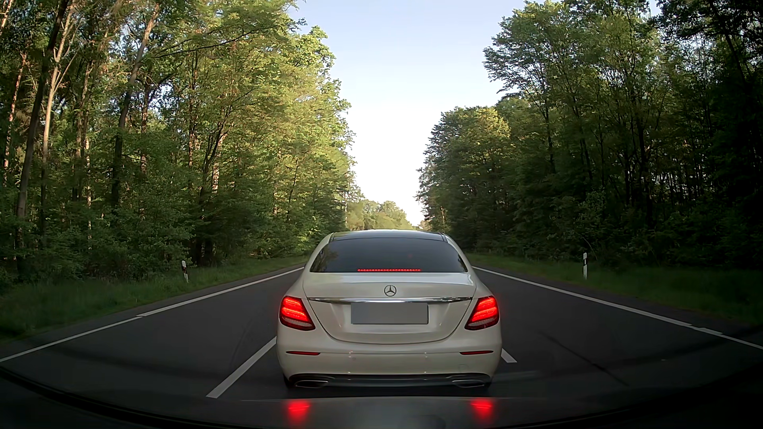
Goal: Follow the waypoints while adhering to traffic rules and regulations
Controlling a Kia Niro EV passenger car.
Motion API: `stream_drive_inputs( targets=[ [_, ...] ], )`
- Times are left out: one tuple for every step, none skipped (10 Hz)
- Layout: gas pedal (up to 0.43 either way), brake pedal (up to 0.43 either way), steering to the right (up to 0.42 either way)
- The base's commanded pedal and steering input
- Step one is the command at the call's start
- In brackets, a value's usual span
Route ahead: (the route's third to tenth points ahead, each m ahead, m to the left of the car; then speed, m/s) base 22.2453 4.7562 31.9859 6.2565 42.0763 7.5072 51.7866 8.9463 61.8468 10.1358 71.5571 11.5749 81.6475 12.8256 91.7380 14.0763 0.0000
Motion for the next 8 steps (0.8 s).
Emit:
stream_drive_inputs(
  targets=[
    [0.0, 0.396, -0.002],
    [0.0, 0.396, -0.002],
    [0.0, 0.396, -0.002],
    [0.0, 0.396, -0.002],
    [0.0, 0.396, -0.002],
    [0.0, 0.396, -0.002],
    [0.0, 0.396, -0.002],
    [0.0, 0.396, -0.002]
  ],
)
